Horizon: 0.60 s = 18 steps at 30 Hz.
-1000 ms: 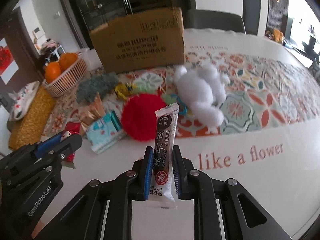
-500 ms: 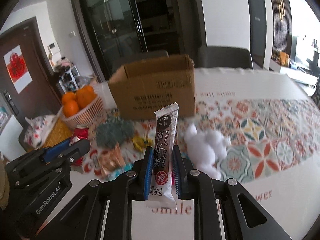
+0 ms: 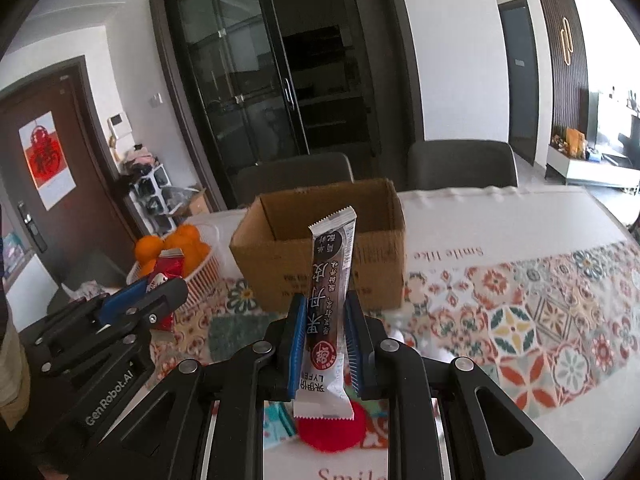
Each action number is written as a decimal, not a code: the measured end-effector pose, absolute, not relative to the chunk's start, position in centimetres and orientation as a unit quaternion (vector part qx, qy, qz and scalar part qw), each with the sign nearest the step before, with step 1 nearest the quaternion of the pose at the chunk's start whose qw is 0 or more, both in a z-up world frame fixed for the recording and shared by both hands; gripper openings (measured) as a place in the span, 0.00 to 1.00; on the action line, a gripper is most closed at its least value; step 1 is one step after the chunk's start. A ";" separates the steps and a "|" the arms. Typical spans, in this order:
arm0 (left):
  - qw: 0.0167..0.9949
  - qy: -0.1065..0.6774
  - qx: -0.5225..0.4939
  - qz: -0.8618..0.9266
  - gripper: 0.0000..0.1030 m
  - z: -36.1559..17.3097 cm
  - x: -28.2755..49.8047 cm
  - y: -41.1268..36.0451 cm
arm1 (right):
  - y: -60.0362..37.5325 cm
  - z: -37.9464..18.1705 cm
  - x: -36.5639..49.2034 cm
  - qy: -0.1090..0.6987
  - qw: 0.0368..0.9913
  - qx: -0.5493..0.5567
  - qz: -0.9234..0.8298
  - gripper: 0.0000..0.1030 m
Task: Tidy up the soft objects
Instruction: 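Carry the red packet over the cardboard box with the left tool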
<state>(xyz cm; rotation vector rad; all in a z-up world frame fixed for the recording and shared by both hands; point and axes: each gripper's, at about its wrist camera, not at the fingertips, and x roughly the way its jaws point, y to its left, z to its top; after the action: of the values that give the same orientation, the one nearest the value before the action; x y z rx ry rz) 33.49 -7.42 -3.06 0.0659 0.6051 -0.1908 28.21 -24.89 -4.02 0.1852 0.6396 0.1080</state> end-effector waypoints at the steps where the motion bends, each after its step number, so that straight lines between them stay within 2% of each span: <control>1: 0.950 0.296 0.034 -0.094 0.22 -2.9 33.9 -7.4 | -24.9 -3.6 28.7 0.310 0.945 0.087 0.054 0.20; 6: 0.947 0.303 0.021 -0.101 0.22 -2.5 36.5 -7.3 | -25.0 -2.2 30.6 0.297 0.950 0.081 0.056 0.19; 8: 0.946 0.306 0.026 -0.101 0.22 -2.6 37.2 -7.4 | -25.1 -2.1 31.9 0.305 0.947 0.081 0.061 0.14; 18: 0.940 0.322 0.039 -0.107 0.22 -2.0 42.0 -8.5 | -26.4 -2.4 37.3 0.347 0.931 0.088 0.075 0.14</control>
<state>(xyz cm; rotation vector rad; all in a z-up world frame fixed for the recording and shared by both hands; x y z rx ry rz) 42.03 -8.46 -2.00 0.0786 0.6563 -0.2186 37.27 -26.36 -2.40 0.1801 0.7098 0.1542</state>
